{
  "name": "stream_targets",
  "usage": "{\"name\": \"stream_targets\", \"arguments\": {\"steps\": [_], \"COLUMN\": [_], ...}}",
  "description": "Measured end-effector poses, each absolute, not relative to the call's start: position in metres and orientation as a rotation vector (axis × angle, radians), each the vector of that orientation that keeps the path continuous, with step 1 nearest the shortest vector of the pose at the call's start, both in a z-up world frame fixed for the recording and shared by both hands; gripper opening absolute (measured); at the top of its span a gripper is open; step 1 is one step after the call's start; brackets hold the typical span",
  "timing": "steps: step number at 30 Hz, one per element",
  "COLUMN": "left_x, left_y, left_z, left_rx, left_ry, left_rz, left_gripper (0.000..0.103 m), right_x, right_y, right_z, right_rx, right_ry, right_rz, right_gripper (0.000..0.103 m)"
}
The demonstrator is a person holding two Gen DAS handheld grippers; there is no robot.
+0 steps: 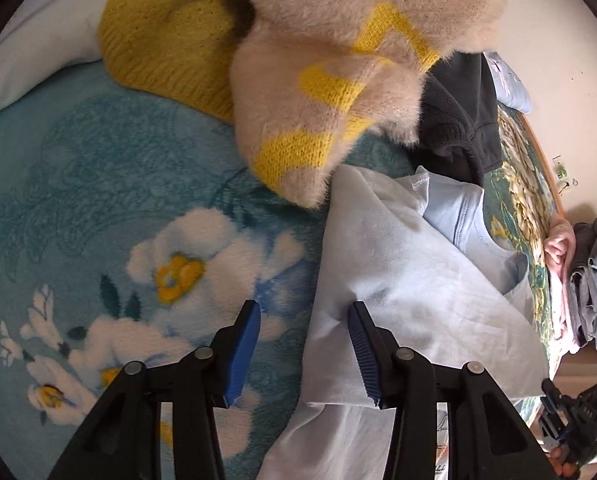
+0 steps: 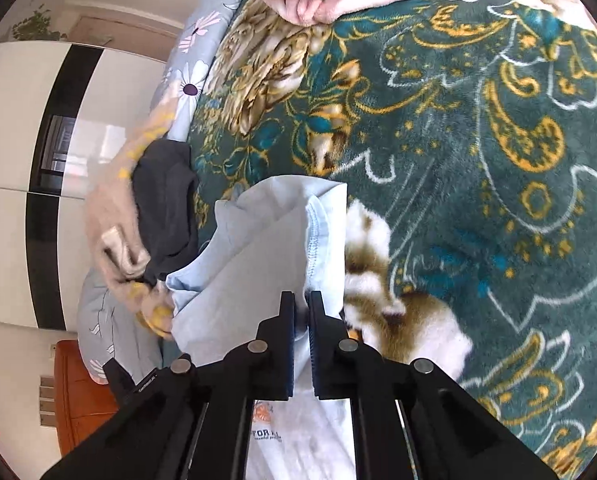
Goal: Fold clothes
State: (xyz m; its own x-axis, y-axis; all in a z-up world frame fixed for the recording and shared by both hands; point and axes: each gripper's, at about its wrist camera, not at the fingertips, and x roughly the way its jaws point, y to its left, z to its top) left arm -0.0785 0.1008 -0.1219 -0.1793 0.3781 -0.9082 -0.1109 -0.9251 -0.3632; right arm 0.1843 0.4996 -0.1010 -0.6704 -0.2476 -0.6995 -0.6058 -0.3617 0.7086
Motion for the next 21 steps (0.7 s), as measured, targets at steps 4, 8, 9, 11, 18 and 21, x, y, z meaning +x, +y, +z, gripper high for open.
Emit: {"name": "stream_targets", "arguments": {"steps": [4, 8, 9, 11, 18, 21], "left_x": [-0.077, -0.07, -0.066, -0.055, 0.001, 0.026], "left_y": [0.107, 0.103, 0.1, 0.094, 0.075, 0.062], "left_z": [-0.12, -0.109, -0.107, -0.104, -0.11, -0.113], "left_rx": [-1.781, -1.758, -1.754, -1.745, -1.756, -1.783], "left_ry": [-0.303, -0.328, -0.355, -0.41, -0.376, -0.352], "left_rz": [2.167, 2.157, 2.141, 2.092, 1.959, 1.911], "left_gripper": [0.049, 0.049, 0.049, 0.049, 0.051, 0.051], "right_x": [0.186, 0.19, 0.194, 0.205, 0.278, 0.308], "right_y": [0.498, 0.5, 0.5, 0.497, 0.451, 0.429], "right_z": [-0.122, -0.12, -0.117, -0.11, -0.119, -0.131], "right_rx": [-1.211, -1.186, -1.179, -1.175, -1.277, -1.308], "right_ry": [1.587, 1.631, 1.639, 1.639, 1.701, 1.755], "right_rz": [2.044, 2.055, 2.059, 2.08, 2.066, 2.016], "right_gripper": [0.006, 0.011, 0.012, 0.023, 0.025, 0.025]}}
